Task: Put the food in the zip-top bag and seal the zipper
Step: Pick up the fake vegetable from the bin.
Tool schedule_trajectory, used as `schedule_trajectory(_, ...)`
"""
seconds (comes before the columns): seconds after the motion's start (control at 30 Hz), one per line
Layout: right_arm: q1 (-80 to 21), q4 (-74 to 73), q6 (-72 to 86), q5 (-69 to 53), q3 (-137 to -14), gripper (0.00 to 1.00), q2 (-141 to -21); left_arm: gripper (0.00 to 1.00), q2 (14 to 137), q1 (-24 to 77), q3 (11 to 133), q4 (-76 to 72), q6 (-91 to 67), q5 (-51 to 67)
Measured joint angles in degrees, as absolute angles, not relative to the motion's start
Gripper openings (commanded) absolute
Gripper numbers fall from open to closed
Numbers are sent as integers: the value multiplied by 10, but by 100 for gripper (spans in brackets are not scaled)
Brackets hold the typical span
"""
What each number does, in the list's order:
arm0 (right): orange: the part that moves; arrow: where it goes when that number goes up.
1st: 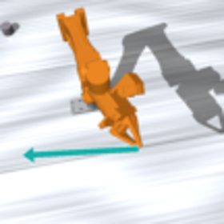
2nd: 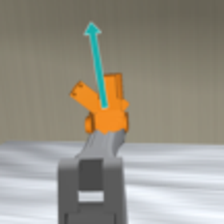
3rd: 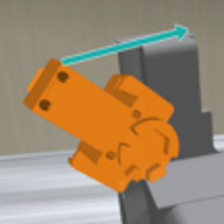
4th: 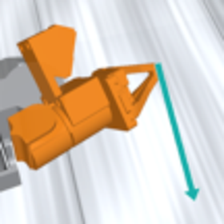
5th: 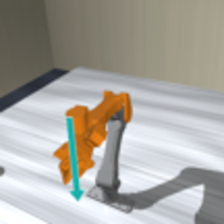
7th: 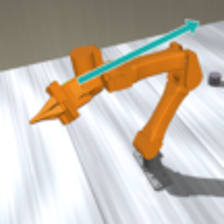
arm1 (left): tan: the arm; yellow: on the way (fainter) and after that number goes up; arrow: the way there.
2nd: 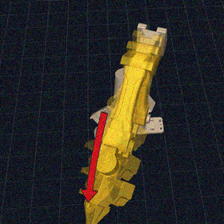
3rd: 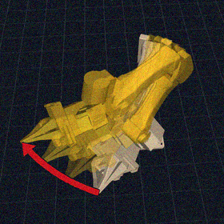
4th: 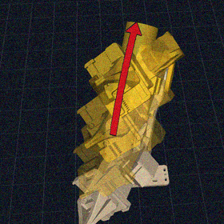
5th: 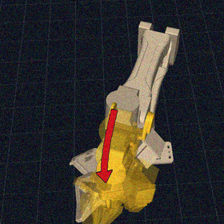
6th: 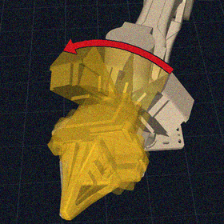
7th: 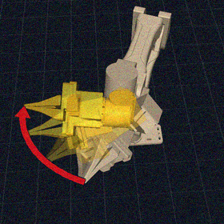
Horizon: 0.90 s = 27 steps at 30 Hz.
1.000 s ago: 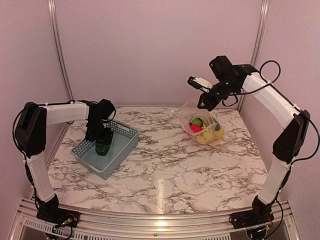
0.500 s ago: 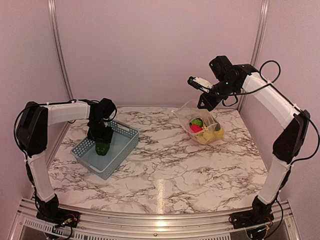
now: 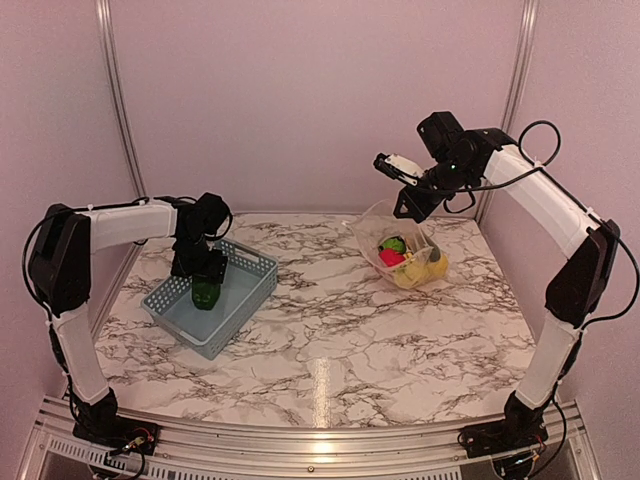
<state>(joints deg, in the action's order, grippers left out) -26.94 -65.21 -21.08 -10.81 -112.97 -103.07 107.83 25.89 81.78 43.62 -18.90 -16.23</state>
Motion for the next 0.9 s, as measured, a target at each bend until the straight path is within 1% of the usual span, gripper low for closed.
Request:
schedule_trajectory(0.07, -271, -652, -211, -108, -1130, 0, -1031, 81, 1080, 259, 818, 436, -191, -166)
schedule_trajectory(0.27, -274, -652, -211, -108, -1127, 0, -1030, 74, 1111, 259, 818, 434, -196, -165)
schedule_trajectory(0.33, -274, -652, -211, -108, -1123, 0, -1030, 70, 1123, 259, 818, 431, -197, -164)
schedule_trajectory(0.43, -274, -653, -211, -108, -1121, 0, -1030, 59, 1127, 259, 821, 430, -198, -163)
schedule_trajectory(0.47, -274, -652, -211, -108, -1121, 0, -1030, 57, 1127, 259, 824, 429, -198, -161)
schedule_trajectory(0.67, -274, -653, -211, -108, -1121, 0, -1027, 57, 1106, 260, 828, 428, -203, -150)
schedule_trajectory(0.9, -275, -653, -211, -109, -1125, 0, -1028, 56, 988, 281, 859, 429, -226, -130)
